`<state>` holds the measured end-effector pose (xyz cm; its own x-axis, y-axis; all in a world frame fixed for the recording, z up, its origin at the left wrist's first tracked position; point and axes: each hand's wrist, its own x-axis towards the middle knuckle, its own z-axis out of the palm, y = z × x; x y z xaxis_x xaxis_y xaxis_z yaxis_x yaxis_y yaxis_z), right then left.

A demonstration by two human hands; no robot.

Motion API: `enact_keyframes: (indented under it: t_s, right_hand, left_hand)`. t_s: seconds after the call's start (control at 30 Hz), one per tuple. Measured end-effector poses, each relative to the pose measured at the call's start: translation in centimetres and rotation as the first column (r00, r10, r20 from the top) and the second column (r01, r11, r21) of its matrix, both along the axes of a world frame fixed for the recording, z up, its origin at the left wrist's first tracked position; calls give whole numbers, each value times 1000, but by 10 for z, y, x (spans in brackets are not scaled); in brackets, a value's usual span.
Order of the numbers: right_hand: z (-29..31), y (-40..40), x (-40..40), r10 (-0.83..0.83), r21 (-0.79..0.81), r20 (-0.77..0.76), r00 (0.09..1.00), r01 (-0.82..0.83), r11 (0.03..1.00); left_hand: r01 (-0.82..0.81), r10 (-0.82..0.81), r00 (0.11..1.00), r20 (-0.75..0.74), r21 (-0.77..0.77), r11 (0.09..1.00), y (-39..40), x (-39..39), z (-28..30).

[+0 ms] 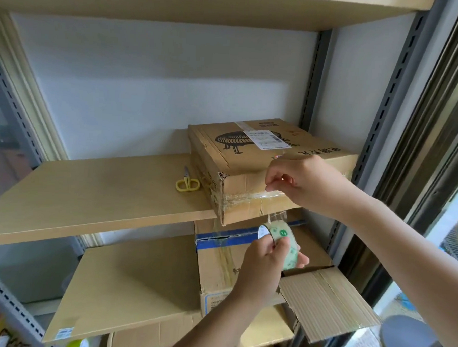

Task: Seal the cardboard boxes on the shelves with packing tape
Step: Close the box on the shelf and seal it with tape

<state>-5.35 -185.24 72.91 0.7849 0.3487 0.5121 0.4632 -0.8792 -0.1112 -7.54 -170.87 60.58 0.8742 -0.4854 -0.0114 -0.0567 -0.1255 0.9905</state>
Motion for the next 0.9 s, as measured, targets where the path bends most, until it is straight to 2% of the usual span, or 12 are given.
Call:
enact_keyframes:
  t_s: [0.1, 0.3, 0.37, 0.5, 0.57, 0.67, 0.73, 0.8, 0.87, 0.9]
  right_hand:
    - [13, -3, 7, -51, 91, -6, 999, 52, 994]
    - [41, 8, 30, -33, 84, -39, 999, 37, 996]
    - [42, 9, 40, -38, 73, -94, 995, 45, 996]
    - [37, 6, 55, -32, 118, -142, 989, 49, 992]
    - [30, 8, 61, -35, 79, -139, 990, 46, 996]
    - [23, 12, 67, -120, -107, -49, 992, 114, 988]
    - [28, 10, 67, -200, -71, -38, 979, 197, 978]
    - [24, 14, 63, -120, -106, 57, 991, 126, 986]
    - [2, 15, 58, 50, -219, 214, 976, -2, 976]
    - [-10, 13, 56, 93, -226, 214, 972, -44, 973]
  left_hand:
    - [-52, 52, 998, -35, -9, 999, 2, -1, 1]
    - [-89, 91, 995, 35, -60, 994, -6, -2, 10]
    - [-79, 83, 995, 62, -77, 994, -6, -4, 10]
    - [-79, 84, 994, 65, -75, 994, -2, -3, 3]
    - [-120, 121, 992, 22, -51, 991, -3, 1, -3]
    - [-221, 221, 975, 2, -32, 975, -3, 9, -6]
    - [-244, 244, 969, 21, -8, 970, -3, 21, -9]
    - [-256, 255, 966, 40, 12, 967, -3, 32, -14]
    - [-258, 256, 965, 53, 44, 965, -3, 41, -19]
    - [-263, 261, 964, 53, 50, 963, -4, 45, -22]
